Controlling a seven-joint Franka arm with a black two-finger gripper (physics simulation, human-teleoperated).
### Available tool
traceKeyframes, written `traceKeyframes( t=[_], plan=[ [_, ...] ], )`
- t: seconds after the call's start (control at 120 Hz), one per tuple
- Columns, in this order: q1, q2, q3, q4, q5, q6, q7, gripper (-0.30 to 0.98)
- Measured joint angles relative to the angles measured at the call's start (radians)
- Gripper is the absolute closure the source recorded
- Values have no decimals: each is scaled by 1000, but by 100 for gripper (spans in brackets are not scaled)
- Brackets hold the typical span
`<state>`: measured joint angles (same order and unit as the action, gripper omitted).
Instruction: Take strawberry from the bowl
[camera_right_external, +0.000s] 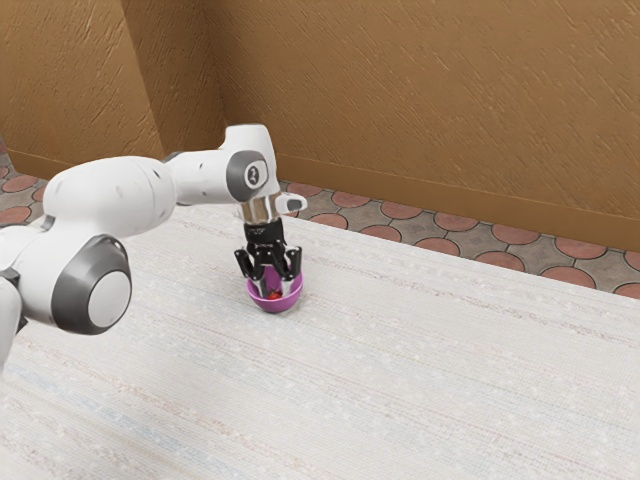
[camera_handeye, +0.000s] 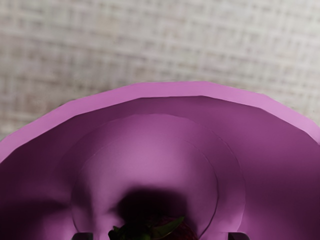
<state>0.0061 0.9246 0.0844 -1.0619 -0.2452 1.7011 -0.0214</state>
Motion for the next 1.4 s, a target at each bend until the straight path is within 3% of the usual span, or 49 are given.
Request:
traceKeyframes(
  t=[0.208, 0.767, 0.933, 1.183, 1.4],
  plan=[
    [0, 4, -1, 1, -2, -3, 2, 34],
    [-6, 19, 0, 34, 4, -1, 35, 53],
    [-12, -47, 3, 4, 10, 0, 42, 58],
    [-164, -247, 17, -114, 40, 1, 32, 60],
    [-234, -201, 16, -123, 39, 2, 9, 62]
  ],
)
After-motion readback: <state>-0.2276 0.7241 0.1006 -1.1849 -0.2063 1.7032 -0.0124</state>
